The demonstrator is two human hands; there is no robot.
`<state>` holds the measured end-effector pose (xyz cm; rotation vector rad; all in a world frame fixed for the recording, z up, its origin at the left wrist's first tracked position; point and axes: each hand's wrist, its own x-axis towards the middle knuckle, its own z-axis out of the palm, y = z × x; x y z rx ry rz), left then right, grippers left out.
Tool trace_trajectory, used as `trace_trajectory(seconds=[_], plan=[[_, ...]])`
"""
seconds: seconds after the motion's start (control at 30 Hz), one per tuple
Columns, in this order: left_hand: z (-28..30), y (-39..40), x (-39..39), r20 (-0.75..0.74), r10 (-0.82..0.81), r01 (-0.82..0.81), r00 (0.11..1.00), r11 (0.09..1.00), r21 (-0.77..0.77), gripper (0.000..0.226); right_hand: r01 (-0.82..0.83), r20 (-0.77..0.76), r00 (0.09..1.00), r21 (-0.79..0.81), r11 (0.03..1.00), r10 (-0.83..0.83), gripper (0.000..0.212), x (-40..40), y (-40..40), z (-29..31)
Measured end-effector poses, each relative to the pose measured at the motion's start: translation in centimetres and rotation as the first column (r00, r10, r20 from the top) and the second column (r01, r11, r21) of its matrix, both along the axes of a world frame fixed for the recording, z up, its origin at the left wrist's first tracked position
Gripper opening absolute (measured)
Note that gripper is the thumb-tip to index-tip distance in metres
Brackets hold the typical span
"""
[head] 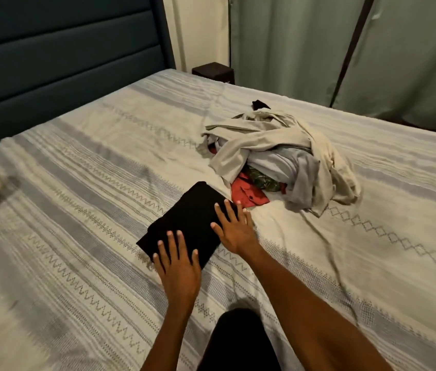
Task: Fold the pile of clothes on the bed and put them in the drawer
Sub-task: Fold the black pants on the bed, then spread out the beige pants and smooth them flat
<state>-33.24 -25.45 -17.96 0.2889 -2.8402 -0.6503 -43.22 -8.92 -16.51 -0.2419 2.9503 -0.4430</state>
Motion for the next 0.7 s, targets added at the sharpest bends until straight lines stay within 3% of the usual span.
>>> trace_trajectory(seconds=[0.07,0.13,0.27,0.37,0.43,0.57,0.7], plan=[[-0.9,-0.2,-0.5,0.055,-0.050,0.054,0.997,0.995,-0.089,0.070,0.001,0.082,0.997,-0.047,0.999,0.003,0.065,-0.4,0.8,-0.4],[-0.4,-0.1,-1.0,0.071,-0.011,0.017,0.997,0.996,-0.083,0.071,-0.030,0.083,0.996,-0.120,0.992,0.040,0.066,-1.2,1.7,-0.2],[2.5,2.1,-3.0,-0.023,-0.100,0.099,0.995,0.994,-0.053,0.068,0.022,-0.203,0.977,-0.229,0.973,-0.070,0.060,-1.9,5.0,1.9],[4.3,4.6,-5.8,-0.054,-0.256,0.255,0.965,0.967,-0.019,0.068,0.143,-0.425,0.883,-0.157,0.977,-0.197,0.059,-2.9,9.3,3.8],[5.3,6.7,-8.3,-0.042,-0.358,0.359,0.933,0.933,0.027,0.064,0.254,-0.489,0.810,-0.204,0.945,-0.323,0.056,-4.3,12.7,4.9],[5.9,10.5,-13.3,-0.005,-0.535,0.534,0.845,0.844,0.051,0.060,0.283,-0.483,0.750,-0.384,0.879,-0.452,0.041,-7.1,18.7,6.9],[6.0,14.3,-17.5,-0.007,-0.534,0.533,0.845,0.843,0.066,0.064,0.370,-0.477,0.689,-0.416,0.831,-0.546,0.047,-10.2,23.2,8.9]])
